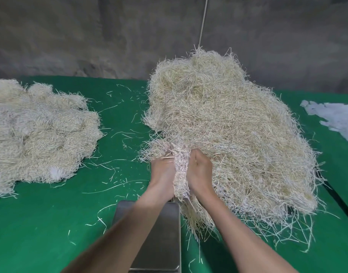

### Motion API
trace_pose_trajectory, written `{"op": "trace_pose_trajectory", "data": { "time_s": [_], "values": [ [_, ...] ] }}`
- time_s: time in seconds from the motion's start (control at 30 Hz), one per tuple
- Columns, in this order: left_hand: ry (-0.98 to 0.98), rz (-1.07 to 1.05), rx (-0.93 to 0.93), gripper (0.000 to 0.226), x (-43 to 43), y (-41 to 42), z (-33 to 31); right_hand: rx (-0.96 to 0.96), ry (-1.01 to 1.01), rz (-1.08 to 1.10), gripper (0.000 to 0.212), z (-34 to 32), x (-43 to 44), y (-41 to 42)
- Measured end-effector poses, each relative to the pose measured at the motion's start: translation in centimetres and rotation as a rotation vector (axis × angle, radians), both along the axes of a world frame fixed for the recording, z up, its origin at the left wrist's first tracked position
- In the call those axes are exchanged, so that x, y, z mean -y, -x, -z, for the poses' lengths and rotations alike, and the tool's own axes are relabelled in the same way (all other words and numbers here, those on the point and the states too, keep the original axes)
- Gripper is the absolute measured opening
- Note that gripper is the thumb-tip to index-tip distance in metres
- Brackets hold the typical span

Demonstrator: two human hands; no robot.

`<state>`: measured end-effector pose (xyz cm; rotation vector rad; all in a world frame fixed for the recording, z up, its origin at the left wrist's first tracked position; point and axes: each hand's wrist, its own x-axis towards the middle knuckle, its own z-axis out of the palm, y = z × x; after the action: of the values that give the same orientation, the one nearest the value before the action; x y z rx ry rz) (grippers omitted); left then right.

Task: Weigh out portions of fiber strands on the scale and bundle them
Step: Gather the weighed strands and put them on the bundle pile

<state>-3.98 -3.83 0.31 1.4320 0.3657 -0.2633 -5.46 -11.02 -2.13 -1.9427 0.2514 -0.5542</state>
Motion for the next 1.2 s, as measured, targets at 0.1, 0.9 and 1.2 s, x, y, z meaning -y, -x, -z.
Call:
{"op": "trace_pose_trajectory", "data": {
  "time_s": [0.1, 0.9, 1.2],
  "values": [
    [-0.087, 0.000, 0.071, 0.034, -0.6, -0.9, 0.6, -0.043, -0.286, -0.073, 0.020, 0.1, 1.5, 0.2],
    [0.036, -0.060, 0.256, 0.048, -0.6, -0.5, 1.2, 0.078, -0.019, 0.045, 0.042, 0.3, -2.3, 0.0],
    [-0.312, 0.069, 0.462, 0.049, -3.5, -2.1, 1.1, -0.203, -0.400, -0.368, 0.051, -1.3, 0.4, -0.2]
  ]
}}
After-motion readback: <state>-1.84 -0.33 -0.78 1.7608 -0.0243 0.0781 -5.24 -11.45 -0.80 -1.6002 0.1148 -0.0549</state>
